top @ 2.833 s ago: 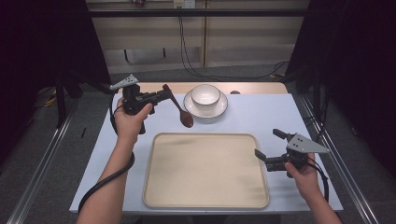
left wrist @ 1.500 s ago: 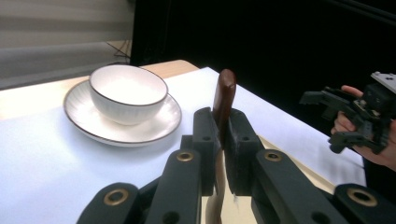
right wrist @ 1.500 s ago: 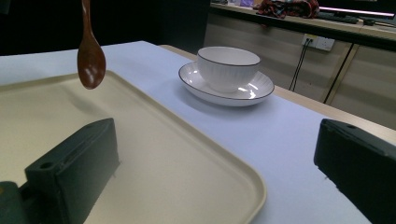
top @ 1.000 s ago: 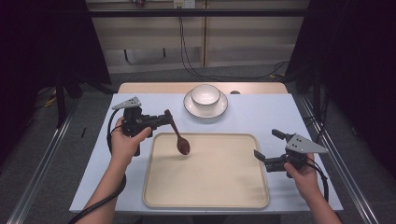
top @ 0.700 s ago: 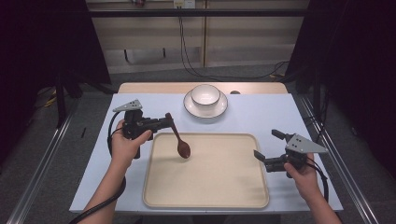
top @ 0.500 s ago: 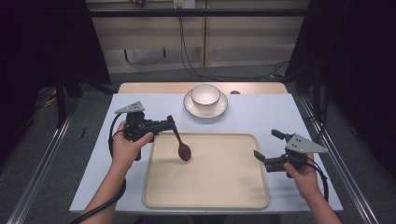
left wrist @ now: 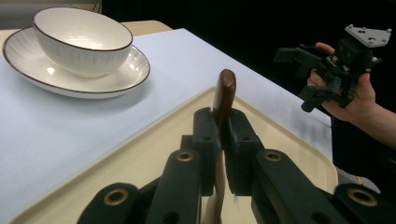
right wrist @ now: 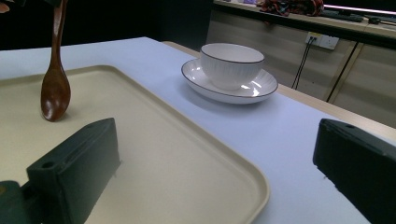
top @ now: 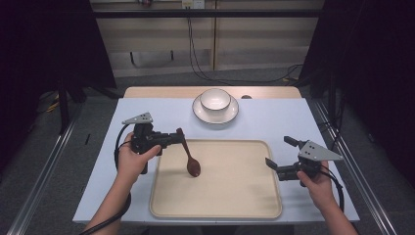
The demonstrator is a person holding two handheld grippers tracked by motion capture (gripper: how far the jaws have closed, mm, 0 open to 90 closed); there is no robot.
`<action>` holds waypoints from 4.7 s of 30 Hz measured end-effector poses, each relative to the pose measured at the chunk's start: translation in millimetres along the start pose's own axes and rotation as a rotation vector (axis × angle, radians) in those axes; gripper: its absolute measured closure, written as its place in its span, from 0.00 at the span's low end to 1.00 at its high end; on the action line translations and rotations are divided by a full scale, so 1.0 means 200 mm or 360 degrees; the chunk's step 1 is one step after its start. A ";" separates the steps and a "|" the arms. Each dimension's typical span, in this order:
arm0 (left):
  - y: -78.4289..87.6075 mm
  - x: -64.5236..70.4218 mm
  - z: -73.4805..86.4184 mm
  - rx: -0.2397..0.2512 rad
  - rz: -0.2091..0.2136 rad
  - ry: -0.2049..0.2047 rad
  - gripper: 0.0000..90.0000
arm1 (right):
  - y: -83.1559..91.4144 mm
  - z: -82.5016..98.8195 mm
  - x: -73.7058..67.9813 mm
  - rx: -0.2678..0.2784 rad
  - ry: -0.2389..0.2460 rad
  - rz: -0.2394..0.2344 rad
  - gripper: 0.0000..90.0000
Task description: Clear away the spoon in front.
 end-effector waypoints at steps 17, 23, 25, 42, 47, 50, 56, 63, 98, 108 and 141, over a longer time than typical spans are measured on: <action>-0.03 0.02 0.05 -0.0004 0.0080 0.0066 0.91 | -0.01 0.00 -0.01 -0.0011 0.0007 -0.0014 0.00; -0.06 0.00 0.10 -0.0068 0.0034 0.0041 0.86 | -0.01 0.01 -0.01 -0.0017 0.0012 -0.0019 0.00; -0.06 0.00 0.11 -0.0081 0.0012 0.0029 0.83 | -0.01 0.01 -0.01 -0.0017 0.0010 -0.0017 0.01; -0.07 -0.03 0.11 -0.0053 -0.0066 -0.0010 0.72 | -0.02 0.01 -0.02 -0.0019 0.0014 -0.0026 0.01; -0.08 -0.03 0.11 -0.0055 -0.0082 -0.0009 0.69 | -0.01 0.01 -0.02 -0.0024 0.0016 -0.0024 0.01; -0.09 -0.04 0.11 -0.0058 -0.0093 -0.0023 0.69 | -0.02 0.01 -0.02 -0.0026 0.0019 -0.0026 0.01; -0.08 -0.06 0.09 -0.0029 -0.0124 -0.0023 0.66 | -0.02 0.01 -0.02 -0.0019 0.0026 -0.0019 0.01; -0.07 -0.08 0.09 -0.0010 -0.0157 -0.0013 0.62 | -0.02 0.01 -0.02 -0.0031 0.0030 -0.0021 0.01; -0.01 -0.10 0.04 0.0103 -0.0233 -0.0050 0.30 | -0.01 0.00 -0.02 -0.0025 0.0034 -0.0014 0.01; 0.04 -0.11 0.04 0.0140 -0.0273 -0.0100 0.22 | -0.01 0.00 -0.02 -0.0026 0.0039 -0.0020 0.01; 0.20 -0.20 0.08 0.0174 -0.0402 -0.0244 0.08 | -0.02 0.00 -0.01 -0.0031 0.0028 -0.0025 0.01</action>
Point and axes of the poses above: each handheld gripper's, and its own axes: y roughly backward along the jaws, z roughly out of its underside, x roughly to its right, the point moved 7 cm from there along -y, roughly forward along the jaws, and after that the axes turned 3 degrees about y, right-handed, at the moved point
